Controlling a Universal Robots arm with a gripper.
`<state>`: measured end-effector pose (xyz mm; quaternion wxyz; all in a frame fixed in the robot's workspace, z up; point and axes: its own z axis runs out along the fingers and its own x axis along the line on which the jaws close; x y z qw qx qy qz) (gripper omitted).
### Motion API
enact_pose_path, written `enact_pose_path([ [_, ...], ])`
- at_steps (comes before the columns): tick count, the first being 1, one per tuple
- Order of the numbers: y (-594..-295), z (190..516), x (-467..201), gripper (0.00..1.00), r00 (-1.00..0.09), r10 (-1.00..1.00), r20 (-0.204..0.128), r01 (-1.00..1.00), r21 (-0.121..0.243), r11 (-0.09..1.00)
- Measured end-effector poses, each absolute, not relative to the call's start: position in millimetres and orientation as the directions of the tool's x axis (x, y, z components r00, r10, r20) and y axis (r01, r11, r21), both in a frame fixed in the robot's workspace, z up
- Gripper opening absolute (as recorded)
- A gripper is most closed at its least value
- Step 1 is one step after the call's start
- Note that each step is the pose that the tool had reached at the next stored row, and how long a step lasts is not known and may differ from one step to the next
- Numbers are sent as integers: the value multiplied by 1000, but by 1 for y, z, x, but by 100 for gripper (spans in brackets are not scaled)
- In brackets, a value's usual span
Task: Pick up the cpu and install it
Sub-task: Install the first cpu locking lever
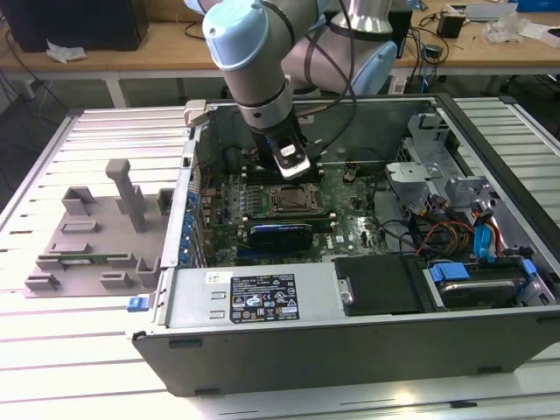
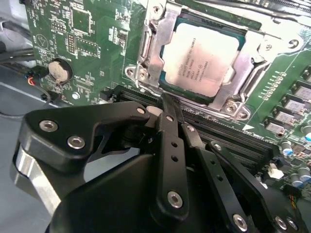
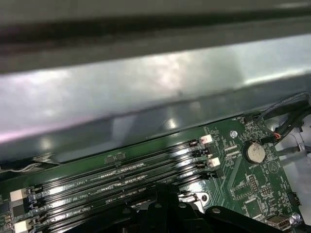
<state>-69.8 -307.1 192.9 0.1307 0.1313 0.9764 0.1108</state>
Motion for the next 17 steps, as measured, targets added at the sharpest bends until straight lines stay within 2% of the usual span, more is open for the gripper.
enact_pose_path([
  [5,-308,193,-70,11,-931,289,-222,228,264,937],
  [17,-308,214,-70,11,-931,291,-222,230,263,937],
])
